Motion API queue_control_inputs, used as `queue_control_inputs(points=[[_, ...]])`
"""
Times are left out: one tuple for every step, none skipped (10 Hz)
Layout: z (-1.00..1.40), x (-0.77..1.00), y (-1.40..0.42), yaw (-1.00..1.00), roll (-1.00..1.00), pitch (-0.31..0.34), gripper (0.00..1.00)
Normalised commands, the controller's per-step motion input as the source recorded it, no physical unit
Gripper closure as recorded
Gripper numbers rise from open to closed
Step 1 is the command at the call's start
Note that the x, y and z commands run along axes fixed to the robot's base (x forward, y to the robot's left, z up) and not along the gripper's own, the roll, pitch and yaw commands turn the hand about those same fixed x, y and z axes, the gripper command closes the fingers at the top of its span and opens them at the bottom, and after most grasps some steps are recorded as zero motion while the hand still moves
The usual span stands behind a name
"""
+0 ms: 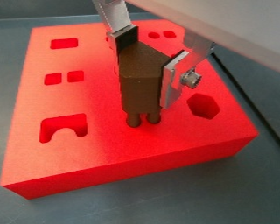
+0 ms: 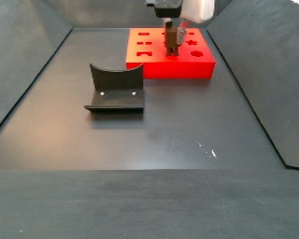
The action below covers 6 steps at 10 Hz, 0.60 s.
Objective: Insert the 3 prong object.
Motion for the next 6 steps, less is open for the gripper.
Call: queue_control_inputs(points=[[-0.89,0.0,0.0,0.0,0.08,-0.17,1.0],[-0.9,0.0,0.0,0.0,0.1,-0.156,1.0],[-0.91,0.0,0.0,-0.02,0.1,-0.153,1.0],[-0.89,0.0,-0.01,-0.15,0.12,-0.147,1.0],[-0.21,0.0,0.0,0.0,0.0,-0.031,1.0],[0.0,0.0,0.0,0.0,0.0,0.0,1.0]])
